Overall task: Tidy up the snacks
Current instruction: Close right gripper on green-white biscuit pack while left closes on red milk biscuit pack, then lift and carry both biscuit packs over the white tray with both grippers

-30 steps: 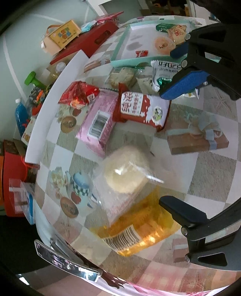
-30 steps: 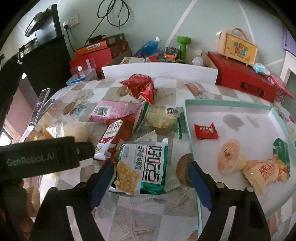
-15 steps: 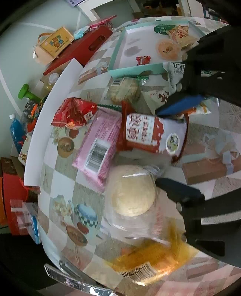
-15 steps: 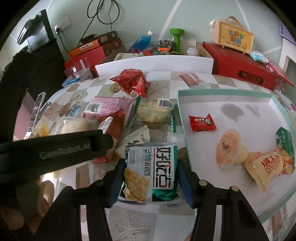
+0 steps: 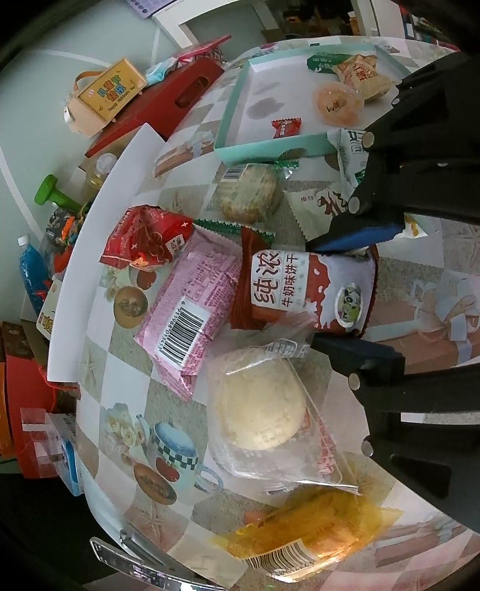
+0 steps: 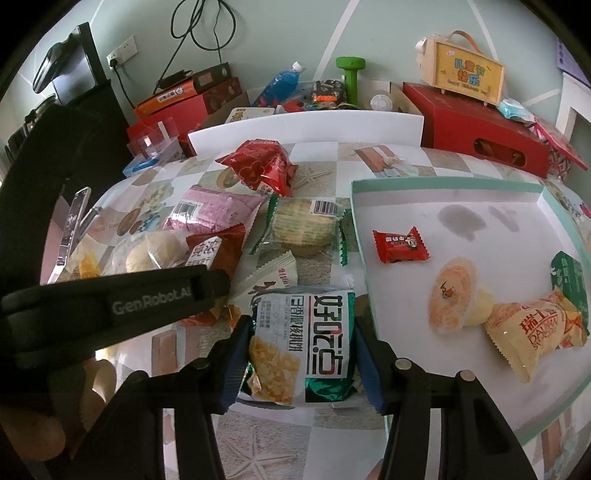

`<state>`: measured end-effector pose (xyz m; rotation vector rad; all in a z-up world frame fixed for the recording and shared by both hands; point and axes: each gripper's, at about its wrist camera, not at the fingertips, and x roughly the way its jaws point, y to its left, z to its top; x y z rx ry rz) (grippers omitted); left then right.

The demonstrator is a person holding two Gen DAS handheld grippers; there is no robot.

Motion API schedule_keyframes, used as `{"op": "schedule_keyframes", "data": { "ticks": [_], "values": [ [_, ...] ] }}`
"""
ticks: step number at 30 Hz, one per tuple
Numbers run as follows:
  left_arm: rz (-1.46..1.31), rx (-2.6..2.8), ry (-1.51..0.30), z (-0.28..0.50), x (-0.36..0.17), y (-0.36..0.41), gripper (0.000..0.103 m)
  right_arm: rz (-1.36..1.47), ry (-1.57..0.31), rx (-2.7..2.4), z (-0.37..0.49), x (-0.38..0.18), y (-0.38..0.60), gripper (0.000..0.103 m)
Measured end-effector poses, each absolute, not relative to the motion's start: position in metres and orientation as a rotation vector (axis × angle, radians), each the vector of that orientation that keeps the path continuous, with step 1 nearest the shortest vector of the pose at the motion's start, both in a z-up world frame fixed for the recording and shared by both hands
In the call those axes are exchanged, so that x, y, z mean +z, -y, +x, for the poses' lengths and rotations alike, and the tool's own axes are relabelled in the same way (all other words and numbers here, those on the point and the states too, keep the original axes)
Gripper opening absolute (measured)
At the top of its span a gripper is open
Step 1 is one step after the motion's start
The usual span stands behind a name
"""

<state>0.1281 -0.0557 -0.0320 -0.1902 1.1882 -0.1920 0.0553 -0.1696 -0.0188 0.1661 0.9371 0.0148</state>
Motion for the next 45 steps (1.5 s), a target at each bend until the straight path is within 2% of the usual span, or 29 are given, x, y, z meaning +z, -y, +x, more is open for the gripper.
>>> {"op": "schedule_keyframes", "data": {
  "ticks": [20,45],
  "values": [
    [-0.193,-0.181,-1.172,0.119,-0.012,0.047,0.042,0.189,-0.896,0.020,0.050,-0.003,0.176,0.054],
    [-0.211,-0.206,-1.067,0.108,0.031,0.039,0.041,0.217,-0.856,0.028,0.045,0.011,0.182,0.054]
  ]
}}
